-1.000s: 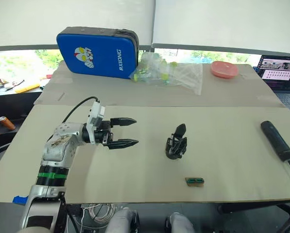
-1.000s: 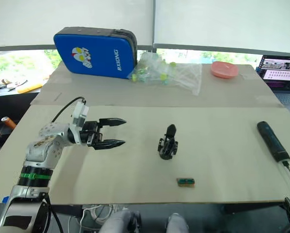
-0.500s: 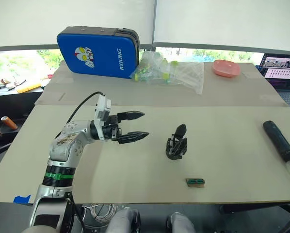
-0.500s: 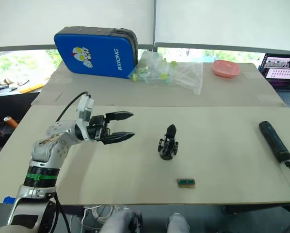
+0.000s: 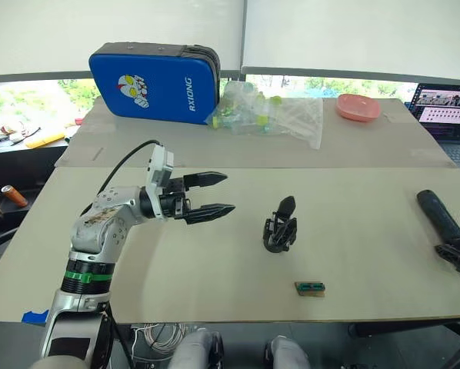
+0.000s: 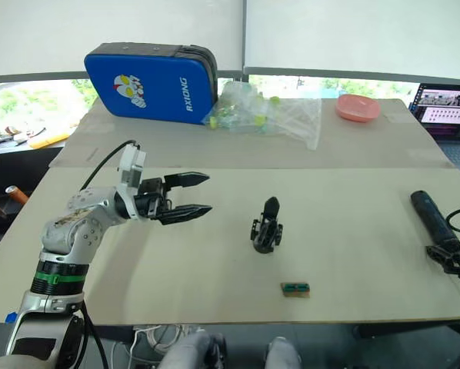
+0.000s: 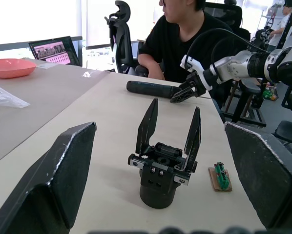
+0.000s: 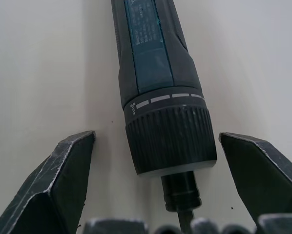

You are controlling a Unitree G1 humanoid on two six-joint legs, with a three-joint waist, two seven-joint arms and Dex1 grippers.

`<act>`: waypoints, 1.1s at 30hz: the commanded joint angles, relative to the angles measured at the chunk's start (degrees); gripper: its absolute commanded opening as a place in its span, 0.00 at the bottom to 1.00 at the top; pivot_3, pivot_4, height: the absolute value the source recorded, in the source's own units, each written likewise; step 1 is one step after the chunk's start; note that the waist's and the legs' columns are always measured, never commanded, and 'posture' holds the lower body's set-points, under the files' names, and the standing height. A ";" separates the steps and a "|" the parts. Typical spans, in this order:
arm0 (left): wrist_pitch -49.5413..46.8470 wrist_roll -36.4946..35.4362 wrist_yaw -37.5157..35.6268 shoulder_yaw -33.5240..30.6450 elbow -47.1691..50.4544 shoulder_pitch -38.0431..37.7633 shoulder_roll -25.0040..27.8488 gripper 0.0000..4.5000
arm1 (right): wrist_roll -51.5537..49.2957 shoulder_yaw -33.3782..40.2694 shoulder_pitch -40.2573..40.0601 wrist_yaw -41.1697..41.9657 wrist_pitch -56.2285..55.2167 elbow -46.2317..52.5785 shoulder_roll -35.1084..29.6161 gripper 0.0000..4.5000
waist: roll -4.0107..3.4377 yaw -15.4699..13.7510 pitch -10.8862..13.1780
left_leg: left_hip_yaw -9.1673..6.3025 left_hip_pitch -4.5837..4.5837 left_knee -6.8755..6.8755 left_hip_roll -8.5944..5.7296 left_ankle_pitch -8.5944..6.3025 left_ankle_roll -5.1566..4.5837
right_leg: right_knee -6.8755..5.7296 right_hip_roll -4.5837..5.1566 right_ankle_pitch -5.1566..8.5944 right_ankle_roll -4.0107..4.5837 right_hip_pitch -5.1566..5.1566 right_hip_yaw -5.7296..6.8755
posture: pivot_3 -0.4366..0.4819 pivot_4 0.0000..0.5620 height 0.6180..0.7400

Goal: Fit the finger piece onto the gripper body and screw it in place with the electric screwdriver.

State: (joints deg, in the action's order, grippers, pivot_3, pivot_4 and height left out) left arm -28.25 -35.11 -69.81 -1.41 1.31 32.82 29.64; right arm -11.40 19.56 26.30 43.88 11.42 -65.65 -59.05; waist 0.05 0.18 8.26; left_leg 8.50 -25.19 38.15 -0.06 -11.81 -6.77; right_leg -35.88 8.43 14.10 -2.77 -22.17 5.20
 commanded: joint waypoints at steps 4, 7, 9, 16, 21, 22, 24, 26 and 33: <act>-2.11 -2.41 -2.67 -0.28 3.50 0.81 3.48 1.00 | 2.45 -1.88 2.28 1.78 -7.88 -2.98 0.63 0.74 | 0.00 0.69 0.00 | -0.01 0.00 0.00 0.00 -0.18 0.34 | 0.00 0.00 0.00 -0.01 0.02 0.04 | 0.48 0.27 1.00; -2.65 -2.75 -2.69 -0.34 4.28 0.23 3.98 1.00 | 3.05 -2.21 2.50 1.63 -10.31 -3.70 0.96 0.50 | 0.00 0.83 0.00 | -0.01 0.00 0.00 0.00 -0.18 0.34 | 0.00 -0.01 0.00 -0.01 0.02 0.06 | 0.48 0.27 1.00; -3.00 -2.96 -2.37 -0.29 4.70 0.01 3.90 1.00 | 3.26 -2.29 2.43 1.70 -11.35 -3.92 1.16 0.41 | 0.00 0.88 0.00 | -0.01 0.00 0.00 0.00 -0.17 0.35 | 0.00 -0.01 0.00 -0.01 0.03 0.06 | 0.48 0.27 1.00; -3.15 -3.27 -2.02 0.36 5.30 -0.66 3.39 1.00 | 2.37 -0.68 0.21 1.84 -15.46 -2.72 0.96 0.41 | 0.00 0.84 0.00 | -0.01 0.01 0.00 0.01 -0.17 0.39 | 0.00 -0.01 -0.01 -0.01 0.03 0.06 | 0.48 0.27 1.00; -1.98 -3.09 -2.59 0.38 5.57 -1.82 3.38 1.00 | -2.11 3.34 -5.12 6.91 -17.87 7.05 0.02 0.41 | -0.22 0.59 0.13 | -0.01 0.00 0.00 0.00 -0.17 0.39 | 0.00 0.00 0.00 -0.01 0.02 0.06 | 0.48 0.27 1.00; -1.53 -2.98 -2.84 0.17 5.37 -2.14 3.55 1.00 | -3.61 4.50 -8.52 8.43 -16.53 12.88 -0.13 0.41 | -0.30 0.54 0.17 | 0.00 0.01 0.00 -0.01 -0.16 0.38 | 0.00 0.00 0.00 -0.02 0.03 0.05 | 0.48 0.27 1.00; 0.11 -2.58 -3.89 -0.28 4.65 -3.07 3.92 1.00 | -7.51 8.60 -17.39 9.63 -9.57 28.70 0.03 0.41 | -0.57 0.32 0.20 | 0.00 0.00 -0.01 -0.01 -0.16 0.38 | -0.02 0.01 0.00 -0.02 0.02 0.04 | 0.48 0.27 1.00; 1.28 -2.22 -4.58 -0.34 4.47 -4.18 4.26 1.00 | -9.80 13.24 -26.12 7.44 -1.87 44.29 1.11 0.41 | -0.78 0.30 0.16 | -0.01 0.00 -0.04 0.01 -0.17 0.38 | -0.04 0.04 0.02 -0.03 0.00 0.03 | 0.48 0.27 1.00; 5.48 -0.41 -7.11 1.52 2.72 -7.51 3.71 1.00 | -19.22 25.45 -45.38 -4.35 23.93 88.81 11.83 0.41 | -0.84 -0.58 0.17 | -0.14 0.01 -0.15 0.13 -0.20 0.70 | -0.03 0.21 -0.02 0.09 -0.07 0.03 | 0.48 0.27 1.00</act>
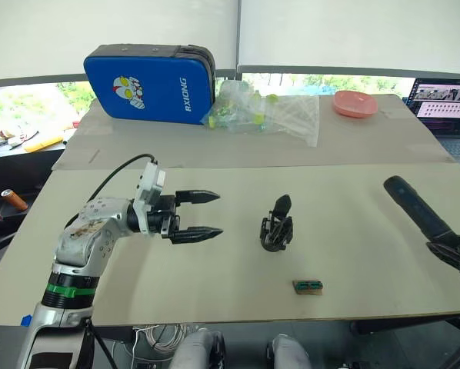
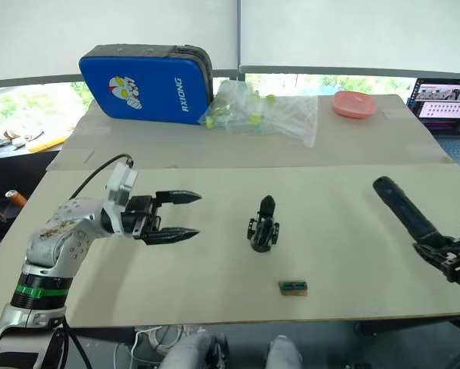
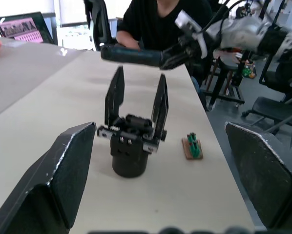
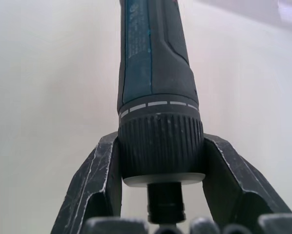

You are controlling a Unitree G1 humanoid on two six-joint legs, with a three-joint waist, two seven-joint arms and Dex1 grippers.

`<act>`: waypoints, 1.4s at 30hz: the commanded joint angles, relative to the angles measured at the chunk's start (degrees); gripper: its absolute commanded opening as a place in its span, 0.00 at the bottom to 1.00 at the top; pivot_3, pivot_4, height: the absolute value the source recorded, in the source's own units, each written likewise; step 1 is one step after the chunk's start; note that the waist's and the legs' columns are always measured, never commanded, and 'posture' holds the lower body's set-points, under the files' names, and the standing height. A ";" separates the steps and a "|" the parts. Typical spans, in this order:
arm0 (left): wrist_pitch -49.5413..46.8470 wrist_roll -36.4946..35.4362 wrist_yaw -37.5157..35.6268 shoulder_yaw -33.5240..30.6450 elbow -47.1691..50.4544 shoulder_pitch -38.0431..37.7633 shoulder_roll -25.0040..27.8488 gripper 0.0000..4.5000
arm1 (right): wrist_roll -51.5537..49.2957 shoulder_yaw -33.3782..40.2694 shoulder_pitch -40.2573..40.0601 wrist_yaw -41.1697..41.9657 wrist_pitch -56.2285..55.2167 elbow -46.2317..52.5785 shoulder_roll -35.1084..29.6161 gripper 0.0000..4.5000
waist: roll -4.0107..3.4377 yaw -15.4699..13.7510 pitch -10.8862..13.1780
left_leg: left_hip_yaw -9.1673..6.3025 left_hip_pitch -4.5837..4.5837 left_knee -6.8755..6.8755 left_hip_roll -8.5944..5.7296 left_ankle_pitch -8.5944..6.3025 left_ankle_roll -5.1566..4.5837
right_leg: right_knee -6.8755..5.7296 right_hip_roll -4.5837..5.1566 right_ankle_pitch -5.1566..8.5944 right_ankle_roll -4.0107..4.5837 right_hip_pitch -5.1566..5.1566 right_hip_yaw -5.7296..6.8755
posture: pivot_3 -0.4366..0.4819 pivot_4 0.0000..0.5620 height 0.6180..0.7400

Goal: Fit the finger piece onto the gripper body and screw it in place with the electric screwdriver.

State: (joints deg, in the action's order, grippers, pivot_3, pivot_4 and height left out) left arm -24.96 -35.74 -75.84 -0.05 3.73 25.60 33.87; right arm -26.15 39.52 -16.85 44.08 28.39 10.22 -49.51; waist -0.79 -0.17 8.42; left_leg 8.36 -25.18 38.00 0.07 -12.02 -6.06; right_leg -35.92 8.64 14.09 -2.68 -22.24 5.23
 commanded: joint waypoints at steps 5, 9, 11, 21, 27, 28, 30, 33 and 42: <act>4.21 1.41 -2.39 1.76 -0.96 -1.05 -1.52 1.00 | -3.89 2.61 -9.43 -9.91 13.05 25.26 8.89 0.41 | 0.02 -1.21 0.01 | -0.09 0.00 0.00 -0.09 -0.03 -0.03 | 0.14 -0.09 0.01 -0.03 -0.20 0.07 | 0.48 0.27 1.00; 6.73 2.55 -4.56 2.42 -1.68 -1.97 -1.26 1.00 | 0.47 -1.86 -10.25 -11.69 11.56 22.93 9.77 0.41 | 0.03 -1.15 0.01 | -0.01 0.00 0.01 -0.18 -0.09 -0.14 | 0.21 -0.10 -0.03 -0.10 -0.19 0.05 | 0.48 0.27 1.00; 7.38 2.75 -5.42 2.70 -1.48 -2.50 -1.01 1.00 | 2.08 -3.96 -10.61 -10.94 10.71 21.41 9.27 0.41 | 0.03 -1.06 0.01 | 0.02 0.00 0.01 -0.18 -0.09 -0.14 | 0.22 -0.11 -0.03 -0.10 -0.19 0.05 | 0.48 0.27 1.00; 6.62 2.13 -4.25 3.07 0.69 -3.43 -1.96 1.00 | 4.20 -9.32 -5.92 -4.62 7.91 10.00 5.56 0.41 | 0.21 -0.40 0.04 | 0.00 0.00 0.02 -0.13 -0.07 -0.16 | 0.16 -0.20 -0.02 -0.09 -0.12 0.05 | 0.48 0.27 1.00; 6.63 2.38 -4.03 2.73 0.32 -3.10 -1.44 1.00 | 0.76 -5.13 -5.16 -0.21 11.94 10.93 1.73 0.88 | 0.32 -0.52 0.08 | -0.01 0.01 0.03 -0.12 -0.07 -0.16 | 0.16 -0.18 -0.03 -0.08 -0.10 0.04 | 0.48 0.27 1.00; 6.64 2.44 -4.00 2.70 0.25 -3.07 -1.36 1.00 | 0.39 -4.27 -5.50 0.59 12.33 11.64 0.85 0.95 | 0.32 -0.59 0.08 | -0.01 0.01 0.03 -0.12 -0.07 -0.17 | 0.16 -0.18 -0.03 -0.08 -0.08 0.04 | 0.48 0.27 1.00; 6.68 2.56 -4.03 2.72 0.13 -2.97 -1.18 1.00 | -1.70 -1.52 -5.89 2.50 16.00 13.78 -1.78 0.98 | 0.32 -0.79 0.08 | -0.03 0.01 0.03 -0.12 -0.09 -0.19 | 0.17 -0.17 -0.02 -0.08 -0.09 0.06 | 0.48 0.27 1.00; 6.53 2.59 -3.96 2.78 -0.16 -2.61 -1.04 1.00 | -4.88 2.89 -6.21 5.74 23.42 16.70 -7.23 0.98 | 0.34 -0.82 0.09 | -0.03 0.01 0.03 -0.12 -0.10 -0.21 | 0.19 -0.16 -0.03 -0.09 -0.06 0.07 | 0.48 0.27 1.00; 7.82 3.40 -5.56 3.34 -2.39 -1.42 -1.47 1.00 | -9.49 -5.26 3.68 8.61 42.70 14.41 -27.58 0.98 | 0.45 -0.55 0.15 | -0.07 0.00 0.05 -0.11 -0.22 -0.41 | 0.31 -0.03 -0.02 -0.08 -0.11 0.09 | 0.48 0.27 1.00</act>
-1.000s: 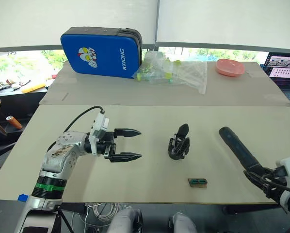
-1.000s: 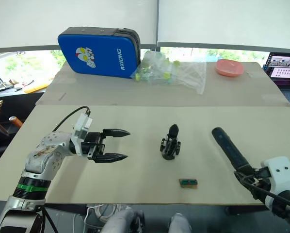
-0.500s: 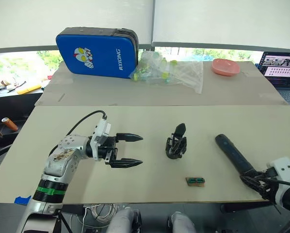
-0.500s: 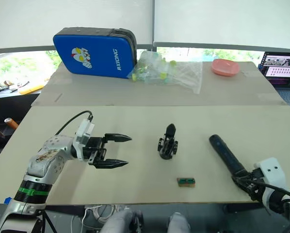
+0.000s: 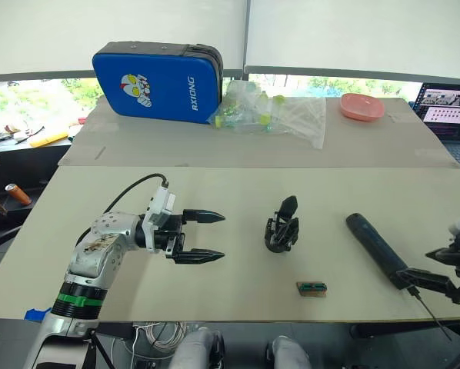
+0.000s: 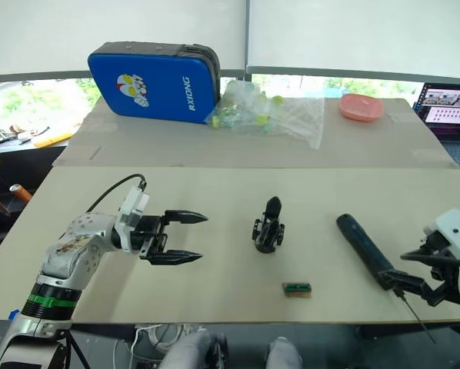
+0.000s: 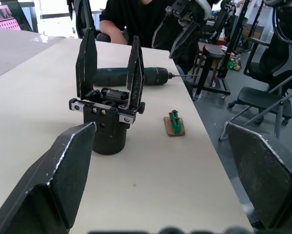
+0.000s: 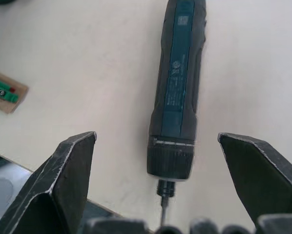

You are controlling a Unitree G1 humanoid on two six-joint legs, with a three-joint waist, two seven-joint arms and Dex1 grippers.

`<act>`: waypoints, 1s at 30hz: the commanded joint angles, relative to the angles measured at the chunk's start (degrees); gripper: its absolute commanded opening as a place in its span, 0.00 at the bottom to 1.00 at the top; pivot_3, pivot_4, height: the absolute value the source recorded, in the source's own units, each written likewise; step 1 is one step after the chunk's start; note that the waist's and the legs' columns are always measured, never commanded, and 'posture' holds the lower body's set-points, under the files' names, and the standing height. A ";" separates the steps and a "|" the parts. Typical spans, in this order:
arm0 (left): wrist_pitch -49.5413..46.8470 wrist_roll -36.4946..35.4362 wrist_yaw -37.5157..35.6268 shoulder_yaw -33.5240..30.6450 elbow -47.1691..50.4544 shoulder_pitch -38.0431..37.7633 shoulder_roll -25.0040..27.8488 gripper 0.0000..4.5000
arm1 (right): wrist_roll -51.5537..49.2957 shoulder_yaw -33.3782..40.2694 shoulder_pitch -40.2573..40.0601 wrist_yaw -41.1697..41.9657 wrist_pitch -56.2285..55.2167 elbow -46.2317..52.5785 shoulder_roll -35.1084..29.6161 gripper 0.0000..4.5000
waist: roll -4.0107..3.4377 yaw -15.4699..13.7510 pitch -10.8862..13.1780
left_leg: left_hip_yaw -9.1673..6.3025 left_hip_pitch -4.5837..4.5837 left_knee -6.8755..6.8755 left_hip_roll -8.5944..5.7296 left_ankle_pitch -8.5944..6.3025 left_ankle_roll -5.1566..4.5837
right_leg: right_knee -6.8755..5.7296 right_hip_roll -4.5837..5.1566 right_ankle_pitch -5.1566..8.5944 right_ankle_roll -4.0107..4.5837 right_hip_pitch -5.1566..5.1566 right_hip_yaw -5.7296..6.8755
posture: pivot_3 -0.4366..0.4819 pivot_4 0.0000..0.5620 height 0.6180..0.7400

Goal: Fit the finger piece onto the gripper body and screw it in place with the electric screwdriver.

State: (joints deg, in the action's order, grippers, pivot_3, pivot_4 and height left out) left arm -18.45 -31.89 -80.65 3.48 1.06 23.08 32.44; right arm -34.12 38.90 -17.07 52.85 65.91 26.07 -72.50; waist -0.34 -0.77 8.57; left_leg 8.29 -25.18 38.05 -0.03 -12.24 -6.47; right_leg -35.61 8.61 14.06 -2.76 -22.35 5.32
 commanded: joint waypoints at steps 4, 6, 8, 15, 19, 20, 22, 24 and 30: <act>1.41 -0.66 -1.49 -0.04 0.25 1.33 -0.45 1.00 | -1.40 -18.89 13.35 -1.53 7.96 -5.28 -9.43 0.98 | 0.08 0.03 0.05 | -0.04 -0.04 0.00 0.02 0.04 0.09 | 0.21 0.17 0.00 0.01 0.00 0.09 | 0.48 0.27 1.00; 1.64 -0.65 -1.56 -0.04 0.47 1.29 -0.63 1.00 | -0.47 -25.43 18.09 -1.39 7.60 -7.67 -9.58 0.98 | 0.10 0.07 0.07 | -0.05 -0.11 -0.01 0.00 0.04 0.08 | 0.34 0.23 -0.01 0.00 0.00 0.12 | 0.48 0.27 1.00; 1.75 -0.63 -1.62 0.03 0.86 1.11 -0.74 1.00 | 0.55 -30.76 22.15 -0.93 7.26 -10.07 -9.33 0.98 | 0.11 0.11 0.07 | -0.03 -0.18 -0.01 -0.03 0.00 0.02 | 0.44 0.25 -0.05 -0.06 -0.02 0.14 | 0.48 0.27 1.00; 2.04 -0.51 -1.80 0.11 2.08 -0.07 -0.58 1.00 | 8.37 -47.34 32.16 2.98 1.70 -17.34 -8.89 0.98 | 0.10 0.22 0.07 | -0.02 -0.22 0.01 -0.04 0.01 0.04 | 0.45 0.25 -0.08 -0.11 -0.02 0.20 | 0.48 0.27 1.00; 1.87 -0.54 -1.43 0.10 2.86 -0.50 -0.63 1.00 | 12.53 -53.98 37.43 5.90 -0.01 -21.35 -6.95 0.98 | 0.10 0.36 0.07 | -0.01 -0.21 0.02 -0.03 0.02 0.06 | 0.43 0.23 -0.10 -0.12 -0.04 0.20 | 0.48 0.27 1.00; 1.83 -0.55 -1.35 0.11 2.98 -0.53 -0.64 1.00 | 13.57 -55.15 38.56 6.38 -0.44 -22.42 -6.28 0.98 | 0.10 0.37 0.07 | -0.01 -0.21 0.02 -0.03 0.02 0.07 | 0.43 0.22 -0.10 -0.12 -0.04 0.21 | 0.48 0.27 1.00; 1.79 -0.56 -1.18 0.16 3.21 -0.55 -0.71 1.00 | 16.02 -57.83 41.11 7.43 -1.61 -25.04 -4.67 0.98 | 0.09 0.39 0.07 | -0.01 -0.21 0.03 -0.03 0.02 0.07 | 0.43 0.21 -0.10 -0.12 -0.04 0.21 | 0.48 0.27 1.00; 1.76 -0.57 -1.06 0.19 3.56 -0.67 -0.70 1.00 | 17.47 -59.42 43.20 8.48 -1.89 -26.77 -3.52 0.98 | 0.09 0.36 0.07 | 0.01 -0.22 0.04 -0.03 0.02 0.07 | 0.41 0.19 -0.11 -0.12 -0.04 0.22 | 0.48 0.27 1.00; 1.47 -0.55 -0.95 0.27 4.40 -0.93 -0.34 1.00 | 21.71 -63.81 46.61 12.81 -3.00 -29.55 -2.39 0.98 | 0.09 0.37 0.07 | 0.00 -0.22 0.07 -0.03 0.02 0.08 | 0.40 0.17 -0.12 -0.12 -0.04 0.24 | 0.48 0.27 1.00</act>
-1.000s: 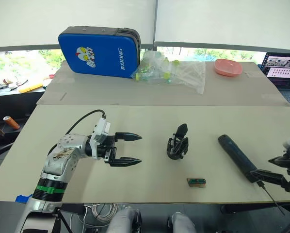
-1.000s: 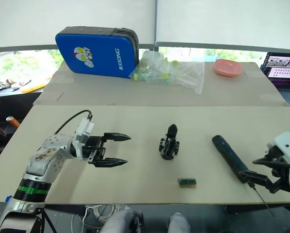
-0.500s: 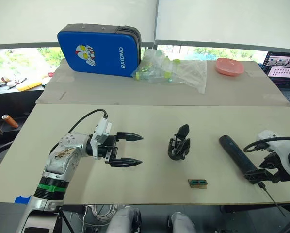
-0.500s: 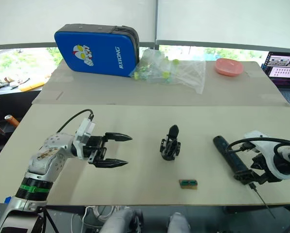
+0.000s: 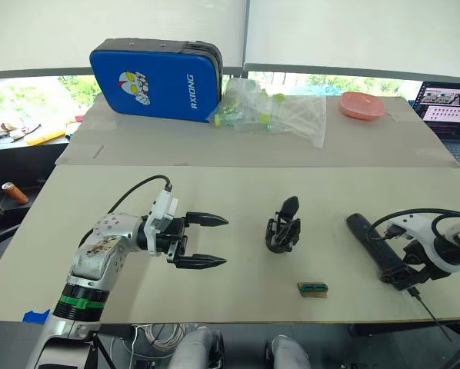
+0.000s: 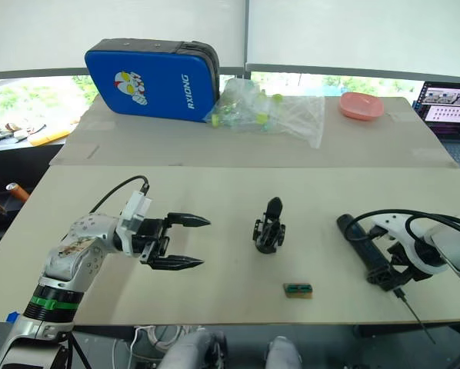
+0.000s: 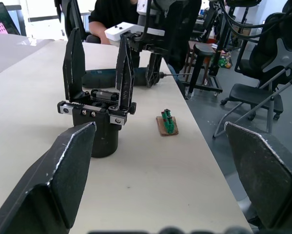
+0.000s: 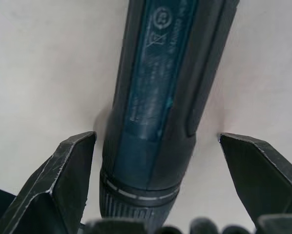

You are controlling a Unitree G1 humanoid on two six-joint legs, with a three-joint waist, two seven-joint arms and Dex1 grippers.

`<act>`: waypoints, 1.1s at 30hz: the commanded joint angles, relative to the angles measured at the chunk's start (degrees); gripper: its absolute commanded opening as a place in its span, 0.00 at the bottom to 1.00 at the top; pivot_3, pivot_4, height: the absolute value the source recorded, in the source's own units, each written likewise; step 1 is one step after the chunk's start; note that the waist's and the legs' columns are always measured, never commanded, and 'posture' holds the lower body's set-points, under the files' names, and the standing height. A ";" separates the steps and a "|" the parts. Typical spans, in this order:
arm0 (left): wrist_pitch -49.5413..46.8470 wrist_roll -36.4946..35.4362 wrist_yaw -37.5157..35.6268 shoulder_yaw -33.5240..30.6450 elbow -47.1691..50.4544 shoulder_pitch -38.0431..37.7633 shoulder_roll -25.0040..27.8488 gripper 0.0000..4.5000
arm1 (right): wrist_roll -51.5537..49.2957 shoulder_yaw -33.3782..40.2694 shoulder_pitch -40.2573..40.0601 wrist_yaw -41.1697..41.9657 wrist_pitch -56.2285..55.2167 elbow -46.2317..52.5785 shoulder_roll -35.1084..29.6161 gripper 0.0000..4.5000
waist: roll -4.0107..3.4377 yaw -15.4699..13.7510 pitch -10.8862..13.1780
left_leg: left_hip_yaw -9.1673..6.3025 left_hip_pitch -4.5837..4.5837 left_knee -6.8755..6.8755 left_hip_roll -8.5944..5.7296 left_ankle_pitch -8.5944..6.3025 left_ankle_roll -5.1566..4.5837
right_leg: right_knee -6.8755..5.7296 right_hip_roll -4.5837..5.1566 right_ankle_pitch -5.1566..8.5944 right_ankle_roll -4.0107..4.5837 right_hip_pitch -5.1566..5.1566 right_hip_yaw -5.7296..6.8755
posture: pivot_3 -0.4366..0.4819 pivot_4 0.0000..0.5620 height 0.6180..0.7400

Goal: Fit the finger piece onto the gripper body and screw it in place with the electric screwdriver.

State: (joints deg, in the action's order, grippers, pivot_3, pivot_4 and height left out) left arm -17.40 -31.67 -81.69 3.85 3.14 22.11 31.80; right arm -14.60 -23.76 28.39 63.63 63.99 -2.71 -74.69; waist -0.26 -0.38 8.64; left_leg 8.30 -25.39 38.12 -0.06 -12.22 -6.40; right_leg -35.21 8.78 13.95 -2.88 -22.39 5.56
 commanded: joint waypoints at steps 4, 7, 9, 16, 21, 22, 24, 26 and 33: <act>0.29 -0.80 0.30 -0.23 2.66 0.05 0.41 1.00 | 3.28 -1.26 0.76 3.30 -0.69 -1.72 0.14 0.73 | 0.00 -0.09 0.00 | 0.00 0.00 0.00 0.00 0.00 0.00 | 0.00 0.00 0.00 0.00 0.01 0.02 | 0.48 0.27 1.00; 0.33 -0.74 0.26 -0.19 2.63 0.07 0.45 1.00 | 3.77 -0.78 -0.68 3.62 -0.89 -1.76 -0.11 0.48 | 0.00 -0.10 0.00 | -0.01 0.00 0.02 0.00 0.00 0.00 | 0.00 0.00 -0.01 0.00 0.02 0.03 | 0.48 0.27 1.00; 0.37 -0.69 0.20 -0.05 2.49 0.22 0.36 1.00 | 4.11 -0.24 -1.73 3.61 -1.56 -1.59 -0.36 0.43 | 0.00 -0.16 0.00 | -0.01 0.01 0.03 0.01 0.00 0.01 | 0.00 0.00 -0.01 -0.01 0.03 0.03 | 0.48 0.27 1.00; 0.64 -0.44 -0.66 0.81 1.31 1.32 -0.07 1.00 | 1.85 7.90 -8.50 5.15 -3.63 0.40 -5.46 0.43 | 0.00 -0.76 0.00 | -0.02 0.00 0.07 -0.03 -0.01 0.01 | -0.03 0.00 -0.03 -0.04 0.06 0.10 | 0.48 0.27 1.00; 1.40 -0.08 -1.41 1.24 -0.08 2.14 -0.22 1.00 | -4.05 22.52 -15.35 6.14 -2.83 2.66 -8.94 0.43 | -0.08 -0.26 0.00 | -0.01 -0.01 0.06 -0.02 -0.01 0.01 | -0.06 0.03 -0.06 -0.04 0.07 0.05 | 0.48 0.27 1.00; 1.65 -0.03 -1.62 1.24 -0.40 2.29 -0.22 1.00 | -5.54 28.00 -16.52 6.44 -1.08 3.38 -8.89 0.43 | -0.12 -0.15 0.02 | 0.00 -0.01 0.07 -0.01 0.00 0.02 | -0.10 0.02 -0.06 -0.03 0.08 0.04 | 0.48 0.27 1.00; 2.19 0.08 -2.07 1.22 -1.16 2.49 -0.16 1.00 | -7.64 40.64 -20.15 8.07 1.30 5.74 -7.50 0.43 | -0.21 -0.07 0.02 | 0.07 -0.03 0.06 0.00 0.03 0.06 | -0.25 0.00 -0.06 -0.02 0.13 -0.06 | 0.48 0.27 1.00; 2.81 0.27 -2.44 1.36 -1.87 2.56 -0.10 1.00 | -9.02 53.31 -23.43 9.32 1.19 9.17 -3.54 0.43 | -0.23 -0.16 0.01 | 0.09 -0.02 0.06 0.00 0.05 0.07 | -0.43 0.00 -0.04 0.01 0.10 -0.06 | 0.48 0.27 1.00; 4.20 0.85 -3.05 1.13 -3.71 1.88 0.55 1.00 | -24.63 82.97 -18.00 2.49 5.57 32.11 17.67 0.43 | -0.13 -0.47 0.08 | -0.04 -0.07 0.11 -0.02 0.06 0.08 | -0.50 -0.19 -0.01 0.02 0.11 -0.04 | 0.48 0.27 1.00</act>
State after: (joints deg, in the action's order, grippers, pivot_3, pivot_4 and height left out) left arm -14.70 -30.82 -84.13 5.73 -0.90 24.24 32.02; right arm -35.50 53.28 8.49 69.17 68.28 24.49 -57.51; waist -0.38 -0.86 8.72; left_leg 8.25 -25.46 38.23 -0.07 -12.16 -6.32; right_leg -35.71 8.60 13.94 -2.86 -22.27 5.52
